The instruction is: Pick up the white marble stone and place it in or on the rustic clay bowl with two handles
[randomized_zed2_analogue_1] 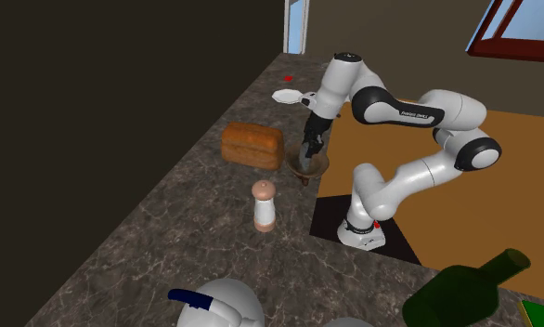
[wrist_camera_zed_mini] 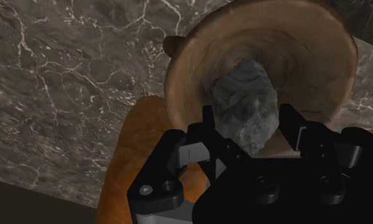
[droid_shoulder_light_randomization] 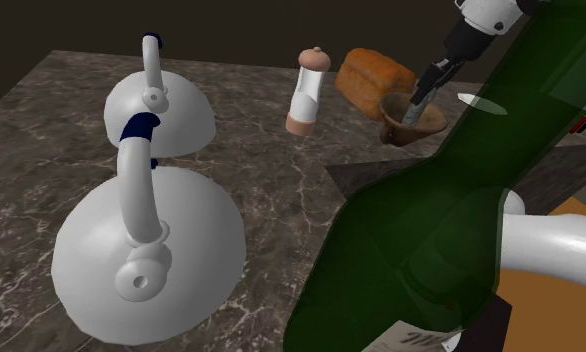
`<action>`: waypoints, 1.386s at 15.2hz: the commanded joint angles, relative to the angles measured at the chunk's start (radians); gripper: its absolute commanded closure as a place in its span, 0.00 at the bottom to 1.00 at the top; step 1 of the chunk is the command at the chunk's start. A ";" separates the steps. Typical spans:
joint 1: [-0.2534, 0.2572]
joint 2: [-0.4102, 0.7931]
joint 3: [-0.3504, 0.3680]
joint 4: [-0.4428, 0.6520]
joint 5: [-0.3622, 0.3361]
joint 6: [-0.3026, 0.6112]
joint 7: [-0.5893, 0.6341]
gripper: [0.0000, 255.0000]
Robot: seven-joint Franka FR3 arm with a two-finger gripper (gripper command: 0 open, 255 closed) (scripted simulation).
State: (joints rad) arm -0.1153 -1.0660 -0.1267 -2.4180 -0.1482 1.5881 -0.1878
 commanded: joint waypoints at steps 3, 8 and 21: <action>0.000 0.002 -0.001 -0.006 0.000 -0.001 0.000 1.00; 0.000 0.002 -0.003 -0.005 -0.001 -0.002 -0.002 0.00; 0.004 0.041 0.015 0.145 0.013 -0.113 -0.004 0.00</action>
State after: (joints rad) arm -0.1108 -1.0250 -0.1118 -2.2731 -0.1349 1.4750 -0.1920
